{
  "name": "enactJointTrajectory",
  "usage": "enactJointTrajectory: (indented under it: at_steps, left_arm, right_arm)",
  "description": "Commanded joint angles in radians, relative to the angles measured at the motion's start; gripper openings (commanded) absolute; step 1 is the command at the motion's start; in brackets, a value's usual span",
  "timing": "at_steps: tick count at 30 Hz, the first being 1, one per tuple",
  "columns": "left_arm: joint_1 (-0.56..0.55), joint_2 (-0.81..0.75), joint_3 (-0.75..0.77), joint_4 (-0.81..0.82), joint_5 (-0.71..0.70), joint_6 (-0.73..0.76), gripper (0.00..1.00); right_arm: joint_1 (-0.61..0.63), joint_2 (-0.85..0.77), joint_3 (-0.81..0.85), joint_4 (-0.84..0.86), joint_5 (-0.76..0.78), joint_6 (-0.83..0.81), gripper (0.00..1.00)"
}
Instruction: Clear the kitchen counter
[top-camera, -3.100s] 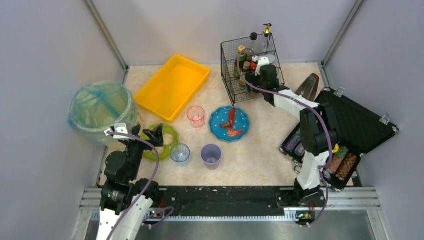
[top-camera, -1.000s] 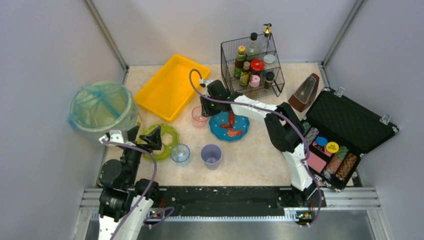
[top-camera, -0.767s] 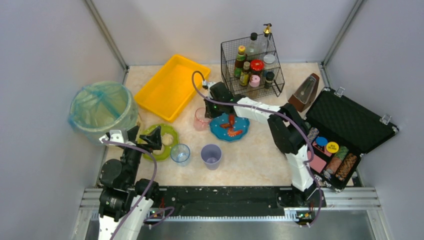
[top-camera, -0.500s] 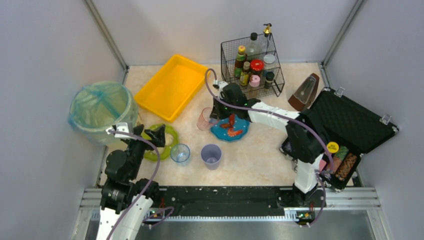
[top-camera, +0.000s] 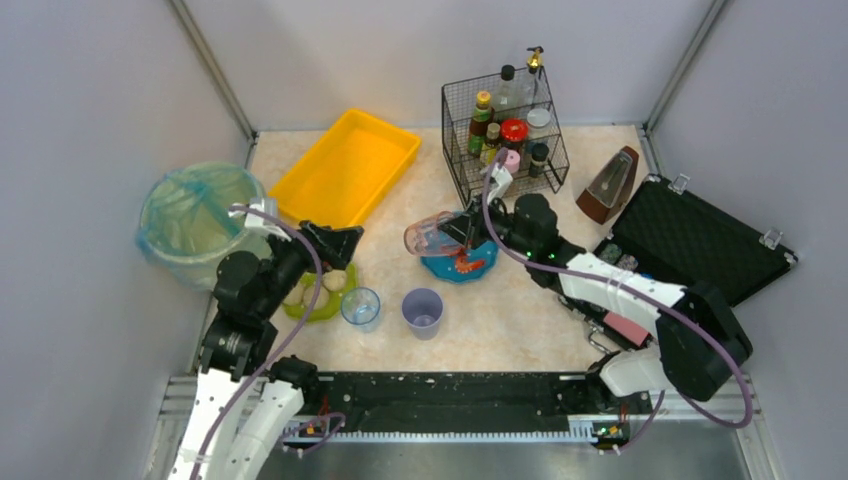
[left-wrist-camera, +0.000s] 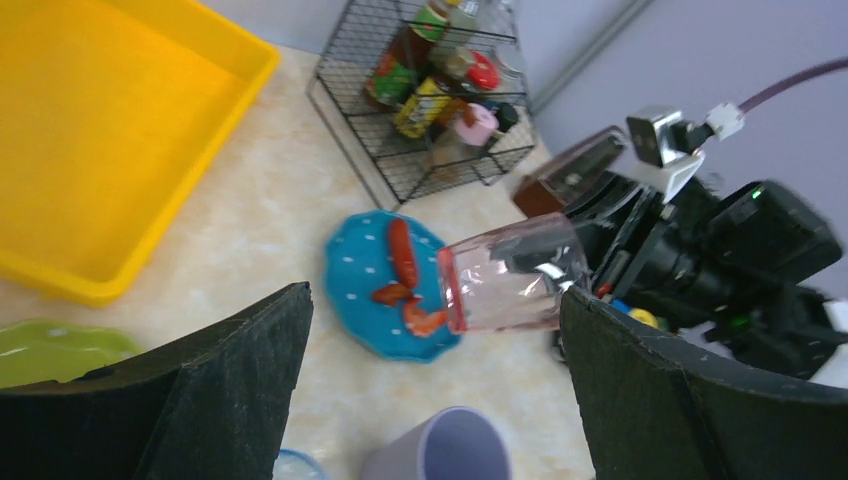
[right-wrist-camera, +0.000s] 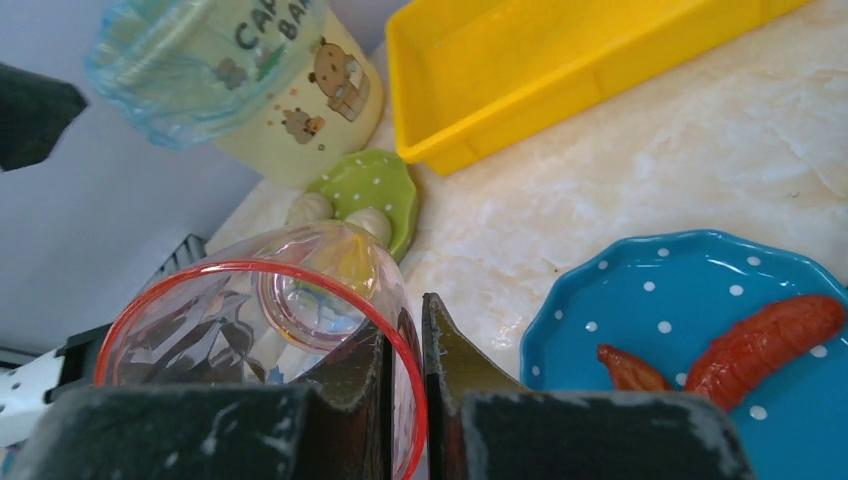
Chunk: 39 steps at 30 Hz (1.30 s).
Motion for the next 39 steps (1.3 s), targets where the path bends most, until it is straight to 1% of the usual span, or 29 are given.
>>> enactJointTrajectory:
  at_steps: [1, 4, 8, 14, 19, 22, 26, 28, 32, 39]
  left_arm:
    - [0.002, 0.15, 0.036, 0.194, 0.235, -0.261, 0.97]
    - [-0.007, 0.232, 0.02, 0.344, 0.327, -0.383, 0.97]
    - [-0.034, 0.31, 0.014, 0.453, 0.342, -0.46, 0.98]
    - [-0.108, 0.405, -0.02, 0.655, 0.338, -0.563, 0.97]
    - [-0.162, 0.501, -0.016, 0.752, 0.363, -0.589, 0.98]
    - [-0.179, 0.546, -0.035, 0.849, 0.393, -0.64, 0.97]
    - [-0.227, 0.601, -0.077, 1.004, 0.388, -0.738, 0.96]
    - [-0.244, 0.631, -0.081, 1.067, 0.417, -0.782, 0.96]
    - [-0.268, 0.662, -0.074, 1.104, 0.457, -0.827, 0.94]
    - [-0.292, 0.634, -0.114, 1.127, 0.417, -0.832, 0.92]
  right_arm:
    - [-0.003, -0.105, -0.124, 0.352, -0.02, 0.093, 0.0]
    - [-0.004, -0.118, -0.174, 0.487, -0.021, 0.144, 0.0]
    - [-0.003, -0.106, -0.198, 0.64, -0.039, 0.201, 0.0]
    - [-0.003, -0.082, -0.19, 0.72, -0.027, 0.217, 0.0]
    - [-0.003, -0.072, -0.21, 0.8, -0.003, 0.218, 0.0]
    - [-0.003, -0.082, -0.224, 0.81, 0.001, 0.213, 0.0]
    - [-0.003, -0.11, -0.246, 0.795, 0.024, 0.205, 0.0]
    - [-0.004, -0.119, -0.256, 0.796, 0.038, 0.197, 0.0]
    - [-0.004, -0.128, -0.287, 0.824, 0.072, 0.188, 0.0]
    - [-0.004, -0.15, -0.326, 0.807, 0.099, 0.178, 0.0]
